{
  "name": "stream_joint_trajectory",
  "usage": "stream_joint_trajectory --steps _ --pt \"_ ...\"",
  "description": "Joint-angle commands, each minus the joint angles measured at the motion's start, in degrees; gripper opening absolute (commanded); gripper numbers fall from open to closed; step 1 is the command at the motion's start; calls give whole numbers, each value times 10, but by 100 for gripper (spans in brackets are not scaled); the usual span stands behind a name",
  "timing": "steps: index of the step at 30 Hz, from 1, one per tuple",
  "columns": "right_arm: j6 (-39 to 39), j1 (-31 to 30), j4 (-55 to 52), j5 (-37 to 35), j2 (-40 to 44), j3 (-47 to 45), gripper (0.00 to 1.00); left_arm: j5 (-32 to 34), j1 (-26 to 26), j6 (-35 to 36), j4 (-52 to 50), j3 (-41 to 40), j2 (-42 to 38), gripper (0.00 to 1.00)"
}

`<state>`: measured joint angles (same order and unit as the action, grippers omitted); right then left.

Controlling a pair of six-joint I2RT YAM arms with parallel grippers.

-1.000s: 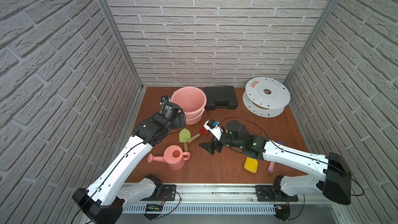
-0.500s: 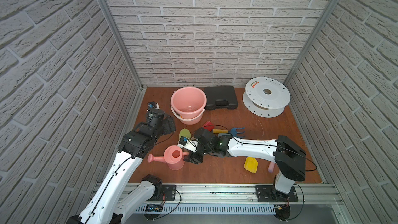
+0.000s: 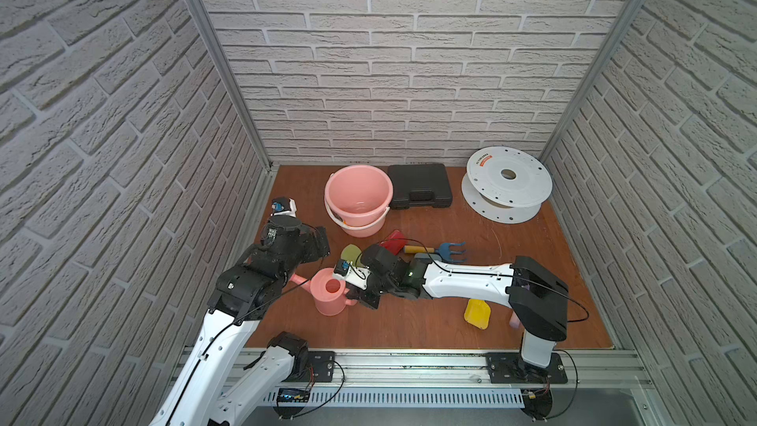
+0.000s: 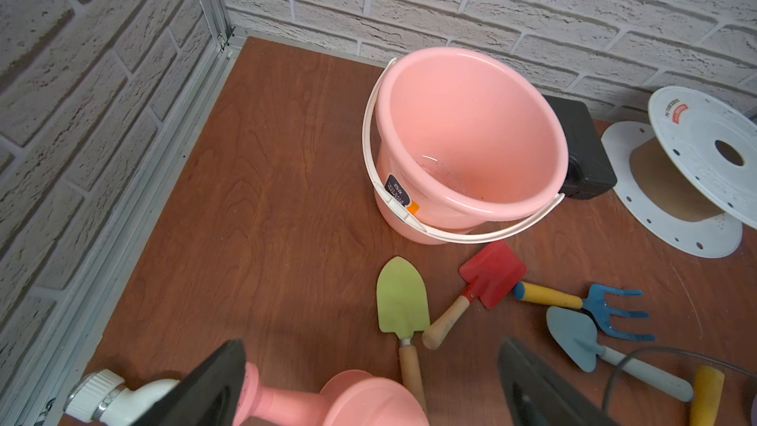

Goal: Organize the gardening tools
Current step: Pick up the gardening tool from the center of the board, then place the gardening tool at the center of the board.

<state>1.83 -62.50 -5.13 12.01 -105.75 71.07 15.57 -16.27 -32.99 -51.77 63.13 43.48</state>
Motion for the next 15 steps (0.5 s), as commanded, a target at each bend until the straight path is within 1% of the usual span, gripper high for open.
stream_joint_trajectory --steps 1,5,6,9,15 --pt "-73 -6 89 -52 2 35 3 28 5 22 -5 40 -26 98" --pt "-160 -8 122 -81 -41 96 3 49 4 40 -19 85 -46 98" --pt "-179 -9 124 -96 -53 118 3 64 4 44 -23 96 -49 98" --pt "-225 -18 114 -170 -113 200 3 79 5 54 -28 115 -65 98" --pt "-290 -35 25 -300 -235 399 3 89 4 66 -36 120 -92 98"
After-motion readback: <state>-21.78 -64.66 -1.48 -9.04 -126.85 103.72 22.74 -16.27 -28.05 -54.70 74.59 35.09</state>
